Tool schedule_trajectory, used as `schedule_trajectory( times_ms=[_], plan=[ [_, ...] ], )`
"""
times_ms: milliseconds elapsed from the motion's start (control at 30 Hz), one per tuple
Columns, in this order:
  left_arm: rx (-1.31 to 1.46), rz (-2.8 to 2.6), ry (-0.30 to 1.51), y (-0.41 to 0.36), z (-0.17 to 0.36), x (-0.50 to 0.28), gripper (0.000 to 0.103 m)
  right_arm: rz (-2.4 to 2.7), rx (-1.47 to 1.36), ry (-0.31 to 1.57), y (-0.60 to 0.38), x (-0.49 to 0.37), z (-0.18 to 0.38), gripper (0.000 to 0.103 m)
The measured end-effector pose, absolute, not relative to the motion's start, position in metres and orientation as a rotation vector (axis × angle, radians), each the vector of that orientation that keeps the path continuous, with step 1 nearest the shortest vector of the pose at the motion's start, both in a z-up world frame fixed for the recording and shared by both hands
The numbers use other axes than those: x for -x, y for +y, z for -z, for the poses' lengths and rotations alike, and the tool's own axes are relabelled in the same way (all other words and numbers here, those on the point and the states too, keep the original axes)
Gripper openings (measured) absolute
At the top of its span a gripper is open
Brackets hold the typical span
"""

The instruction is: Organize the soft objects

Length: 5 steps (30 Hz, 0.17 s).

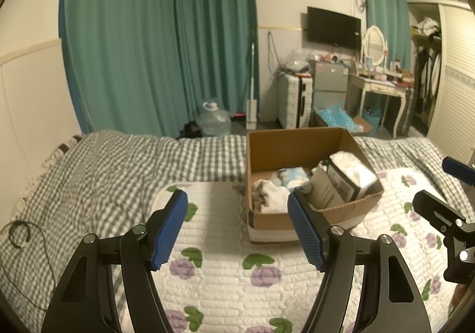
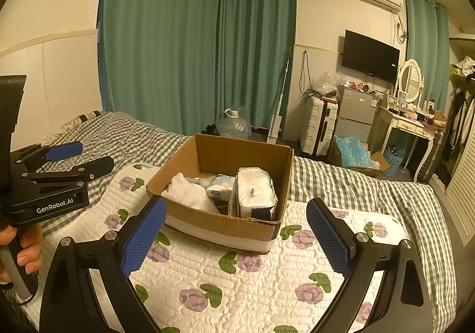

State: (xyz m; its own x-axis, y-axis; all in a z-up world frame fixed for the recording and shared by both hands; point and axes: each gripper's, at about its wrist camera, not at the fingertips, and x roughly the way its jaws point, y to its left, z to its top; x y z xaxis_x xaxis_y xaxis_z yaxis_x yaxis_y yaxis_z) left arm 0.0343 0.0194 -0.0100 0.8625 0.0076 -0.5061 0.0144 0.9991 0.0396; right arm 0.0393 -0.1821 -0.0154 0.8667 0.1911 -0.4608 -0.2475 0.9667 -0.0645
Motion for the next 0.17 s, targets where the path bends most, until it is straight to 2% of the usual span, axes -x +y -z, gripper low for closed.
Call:
schedule_trajectory(
  times_ms=[167],
  plan=[
    [-0.043,0.006,0.529,0.0178,0.0101,-0.0350,0.071,-0.225,0.114,0.480,-0.1836,-0.0390,0.0162,0.096]
  ],
)
